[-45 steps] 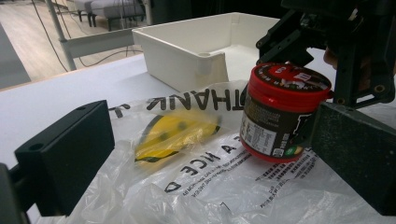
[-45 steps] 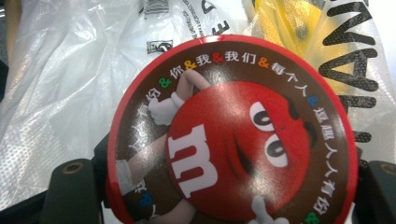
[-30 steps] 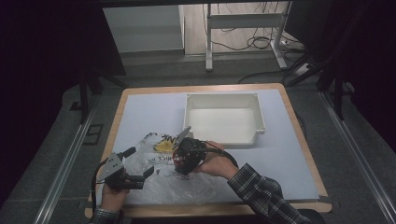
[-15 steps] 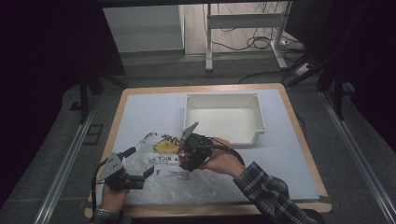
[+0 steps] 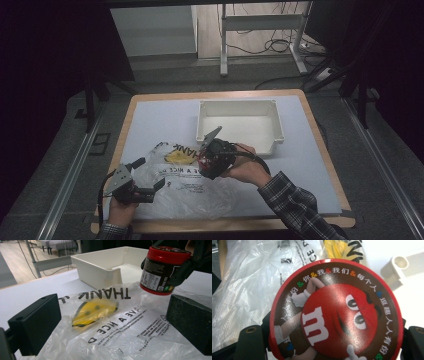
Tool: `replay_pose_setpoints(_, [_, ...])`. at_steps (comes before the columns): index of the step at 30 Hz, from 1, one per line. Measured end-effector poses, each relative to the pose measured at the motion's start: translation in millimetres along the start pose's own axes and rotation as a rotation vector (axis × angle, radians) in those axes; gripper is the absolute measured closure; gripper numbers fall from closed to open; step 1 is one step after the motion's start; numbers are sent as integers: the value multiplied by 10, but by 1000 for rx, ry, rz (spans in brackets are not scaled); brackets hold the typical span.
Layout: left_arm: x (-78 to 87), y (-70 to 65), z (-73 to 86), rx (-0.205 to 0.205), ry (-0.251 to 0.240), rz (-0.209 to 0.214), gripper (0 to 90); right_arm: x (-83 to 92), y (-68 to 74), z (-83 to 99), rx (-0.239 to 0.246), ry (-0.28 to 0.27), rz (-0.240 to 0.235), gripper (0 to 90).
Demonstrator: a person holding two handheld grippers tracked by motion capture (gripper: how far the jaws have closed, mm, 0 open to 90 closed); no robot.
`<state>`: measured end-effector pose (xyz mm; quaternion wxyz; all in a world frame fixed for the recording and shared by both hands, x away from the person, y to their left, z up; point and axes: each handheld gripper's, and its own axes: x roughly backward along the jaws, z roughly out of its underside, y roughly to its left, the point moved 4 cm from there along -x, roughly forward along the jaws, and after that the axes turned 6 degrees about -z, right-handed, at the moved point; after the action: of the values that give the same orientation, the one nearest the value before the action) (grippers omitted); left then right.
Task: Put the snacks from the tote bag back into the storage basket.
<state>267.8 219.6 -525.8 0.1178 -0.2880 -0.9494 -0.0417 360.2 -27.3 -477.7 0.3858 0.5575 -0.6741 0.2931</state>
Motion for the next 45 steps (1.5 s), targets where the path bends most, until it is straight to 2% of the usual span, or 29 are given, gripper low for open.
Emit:
replay_pose_setpoints(10, [1,-1,-1,1,-1,1,0,111,-112,61,-9,-13,25,259])
replay_pose_setpoints(24, [5,3,-3,4,-4,-1,0,229,-338,174,-54,-32,51,259])
replay_pose_setpoints(27, [6,2,-4,3,-6,-2,0,238,-391,184,-43,-37,55,259])
replay_pose_setpoints(45, [10,0,-7,1,-7,-2,0,259,-692,205,-60,-42,79,259])
